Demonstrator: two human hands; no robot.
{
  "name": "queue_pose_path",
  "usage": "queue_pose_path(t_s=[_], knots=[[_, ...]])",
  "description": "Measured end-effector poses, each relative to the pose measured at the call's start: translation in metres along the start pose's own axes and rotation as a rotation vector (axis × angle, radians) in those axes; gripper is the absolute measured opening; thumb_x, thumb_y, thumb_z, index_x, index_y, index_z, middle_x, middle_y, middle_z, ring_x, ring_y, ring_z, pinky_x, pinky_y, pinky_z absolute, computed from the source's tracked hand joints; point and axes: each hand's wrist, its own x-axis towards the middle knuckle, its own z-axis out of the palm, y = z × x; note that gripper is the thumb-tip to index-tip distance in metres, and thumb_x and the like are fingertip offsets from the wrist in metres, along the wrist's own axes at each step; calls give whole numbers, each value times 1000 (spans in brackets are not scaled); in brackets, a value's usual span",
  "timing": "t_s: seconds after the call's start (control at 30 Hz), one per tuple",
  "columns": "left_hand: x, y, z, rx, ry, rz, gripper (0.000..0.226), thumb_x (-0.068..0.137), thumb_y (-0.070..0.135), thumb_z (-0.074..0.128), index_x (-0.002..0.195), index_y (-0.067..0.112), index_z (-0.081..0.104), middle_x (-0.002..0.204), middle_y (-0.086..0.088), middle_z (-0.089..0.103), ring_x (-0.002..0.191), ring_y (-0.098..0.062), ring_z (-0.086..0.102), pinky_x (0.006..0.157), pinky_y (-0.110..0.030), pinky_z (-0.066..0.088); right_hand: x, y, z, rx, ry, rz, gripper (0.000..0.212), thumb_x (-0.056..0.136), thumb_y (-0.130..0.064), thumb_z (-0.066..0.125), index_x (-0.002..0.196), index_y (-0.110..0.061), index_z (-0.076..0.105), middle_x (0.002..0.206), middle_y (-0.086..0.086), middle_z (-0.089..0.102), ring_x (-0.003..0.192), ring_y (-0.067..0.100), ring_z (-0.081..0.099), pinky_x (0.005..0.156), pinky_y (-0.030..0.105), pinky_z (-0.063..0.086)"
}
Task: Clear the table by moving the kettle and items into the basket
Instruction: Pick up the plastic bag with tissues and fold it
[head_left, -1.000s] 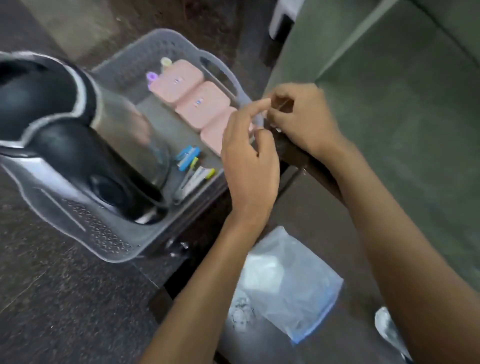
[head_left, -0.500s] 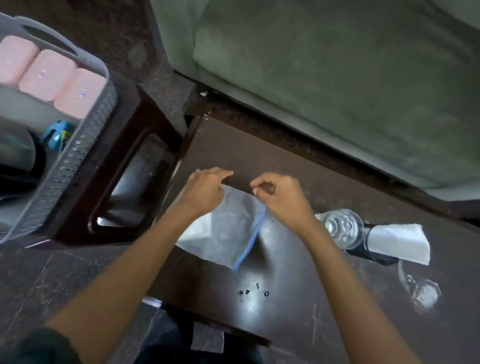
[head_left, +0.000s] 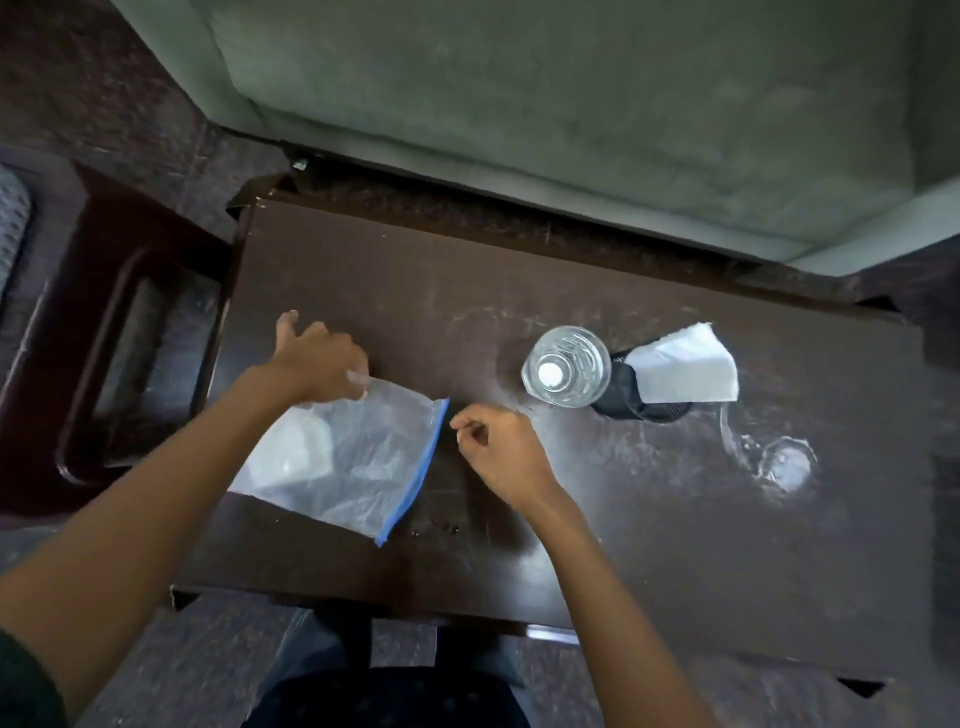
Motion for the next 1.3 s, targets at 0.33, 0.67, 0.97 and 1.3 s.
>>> queue_pose_path(t_s=[0.33, 0.67, 0.97, 1.3], knots=[[-25, 69, -59, -612, -661, 453, 10, 77, 16, 67, 76, 16, 58, 68, 12, 64, 62, 2, 55, 59, -11, 42, -45, 69, -42, 313, -91, 126, 25, 82, 9, 52, 88, -7, 71, 73, -14, 69, 74, 0, 61, 72, 15, 46], [-67, 23, -17, -1493, -513, 384, 63, 46, 46, 88, 101, 20, 71, 99, -1, 73, 92, -16, 69, 73, -23, 55, -77, 53, -40, 1268, -327, 451, 58, 89, -54, 29, 103, -18, 72, 107, 3, 72, 103, 14, 65, 92, 30, 50], [-97, 4, 29, -1790, -205, 66, 44, 82, 39, 62, 113, 8, 63, 107, -13, 70, 90, -24, 68, 68, -33, 58, -65, 7, -9, 1153, -124, 236, 16, 83, -6, 60, 90, -10, 74, 93, 4, 74, 92, 18, 66, 87, 32, 50], [-108, 6, 29, -1602, 234, -39, 51, 80, 6, 69, 124, 28, 55, 94, 3, 73, 85, -12, 69, 71, -19, 57, -49, -7, -4, 920, 307, 275, 55, 72, 13, 66, 115, -19, 51, 76, -5, 67, 69, 7, 63, 76, 32, 51]])
